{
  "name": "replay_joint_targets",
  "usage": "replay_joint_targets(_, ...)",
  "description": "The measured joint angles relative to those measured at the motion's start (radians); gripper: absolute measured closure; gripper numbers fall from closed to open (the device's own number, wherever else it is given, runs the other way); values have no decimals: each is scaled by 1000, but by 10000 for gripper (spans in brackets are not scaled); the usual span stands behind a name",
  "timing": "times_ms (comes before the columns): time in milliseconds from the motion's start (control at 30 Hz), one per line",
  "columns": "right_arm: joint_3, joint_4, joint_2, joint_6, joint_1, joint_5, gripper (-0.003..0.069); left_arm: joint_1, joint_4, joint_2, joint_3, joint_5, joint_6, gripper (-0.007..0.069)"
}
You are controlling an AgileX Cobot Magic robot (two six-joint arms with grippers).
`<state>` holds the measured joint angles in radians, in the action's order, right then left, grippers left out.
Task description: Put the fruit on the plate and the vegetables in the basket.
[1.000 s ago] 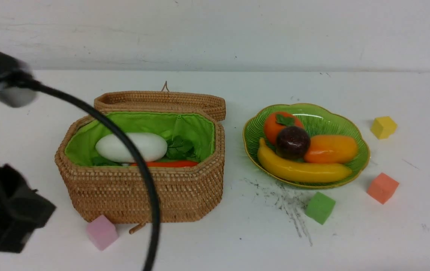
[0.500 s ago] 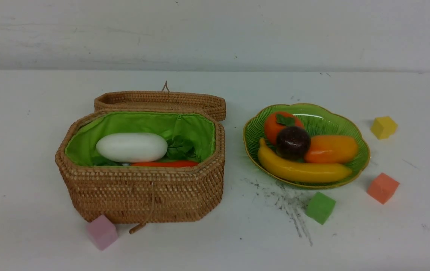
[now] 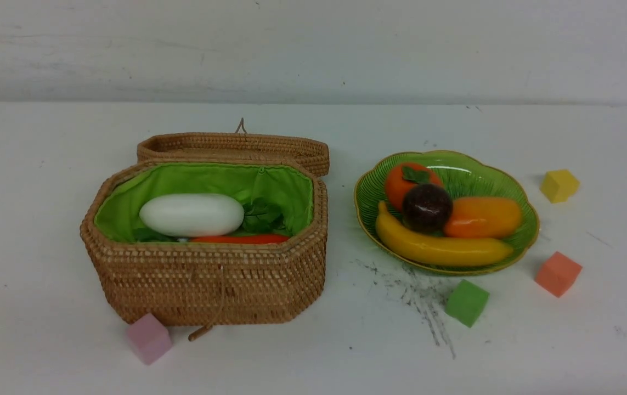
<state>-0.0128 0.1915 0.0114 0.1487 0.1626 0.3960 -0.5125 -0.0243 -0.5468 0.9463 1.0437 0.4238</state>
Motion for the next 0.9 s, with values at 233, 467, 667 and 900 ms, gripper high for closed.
replay_joint_targets(233, 0, 0, 0, 0, 0, 0, 416, 0, -45, 0, -58, -159, -2, 637)
replay_joint_targets(467, 0, -1, 0, 0, 0, 0, 416, 86, -197, 117, -404, -634, -2, 637)
replay_joint_targets(667, 0, 0, 0, 0, 0, 0, 416, 236, -205, 324, -762, -904, -2, 637)
replay_joint_targets(900, 0, -1, 0, 0, 0, 0, 416, 443, -185, 534, -971, -884, 0, 635)
